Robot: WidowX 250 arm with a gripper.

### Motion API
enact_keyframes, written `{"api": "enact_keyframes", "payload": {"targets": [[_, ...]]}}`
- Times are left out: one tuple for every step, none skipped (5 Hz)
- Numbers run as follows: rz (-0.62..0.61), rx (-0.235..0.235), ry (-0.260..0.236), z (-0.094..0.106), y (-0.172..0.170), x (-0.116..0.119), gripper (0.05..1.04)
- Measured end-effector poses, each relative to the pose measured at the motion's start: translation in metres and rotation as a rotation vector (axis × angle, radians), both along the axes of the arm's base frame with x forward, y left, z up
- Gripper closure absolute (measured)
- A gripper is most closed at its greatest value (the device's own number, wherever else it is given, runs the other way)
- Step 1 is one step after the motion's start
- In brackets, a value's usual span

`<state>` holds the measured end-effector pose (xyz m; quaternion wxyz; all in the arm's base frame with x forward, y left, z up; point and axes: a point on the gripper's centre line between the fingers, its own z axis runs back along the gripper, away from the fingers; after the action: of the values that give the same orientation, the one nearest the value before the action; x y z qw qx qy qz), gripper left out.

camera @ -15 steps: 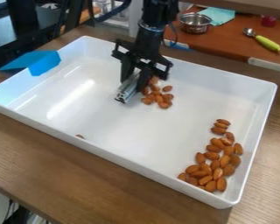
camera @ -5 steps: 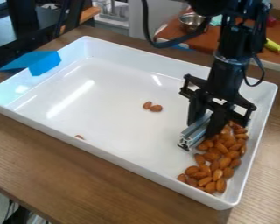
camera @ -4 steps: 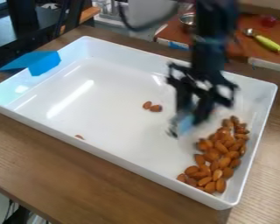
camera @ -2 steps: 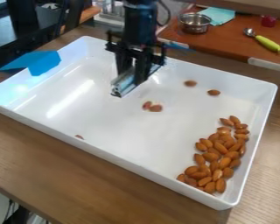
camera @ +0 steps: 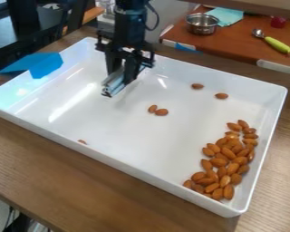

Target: Sweep into pile

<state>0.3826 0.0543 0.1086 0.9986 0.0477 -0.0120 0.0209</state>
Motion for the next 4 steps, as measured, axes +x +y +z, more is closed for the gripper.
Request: {"api": "enact_keyframes", "payload": {"targets": [[-0.013,0.044,-0.013,-0.012,-0.007,0.004,0.704],[-0.015,0.069,-0.007,-0.023,-0.016,0.008,0.704],[-0.016,0.089,-0.009,-0.025,-0.028,0.01,0.704],[-0.019,0.093,0.009,-0.027,-0.039,0.008,0.704]]}}
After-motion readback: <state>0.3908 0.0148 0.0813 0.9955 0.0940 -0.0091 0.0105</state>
